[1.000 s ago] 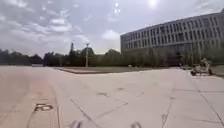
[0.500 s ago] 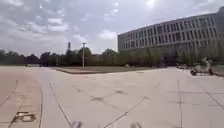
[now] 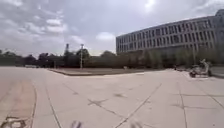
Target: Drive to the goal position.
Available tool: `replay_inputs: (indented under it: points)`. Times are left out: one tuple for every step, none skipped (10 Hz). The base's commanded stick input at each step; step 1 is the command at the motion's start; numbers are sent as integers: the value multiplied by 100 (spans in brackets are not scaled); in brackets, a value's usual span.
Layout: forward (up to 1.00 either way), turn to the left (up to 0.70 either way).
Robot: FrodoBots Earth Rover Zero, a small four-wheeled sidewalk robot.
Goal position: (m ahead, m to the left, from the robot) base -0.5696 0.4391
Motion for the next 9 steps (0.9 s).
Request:
replay_inputs:
  points:
    - [69, 10]
    - [69, 10]
    - [69, 10]
    - [69, 10]
    - [69, 10]
    - [69, 10]
    - [69, 10]
    - [69, 10]
    - [69, 10]
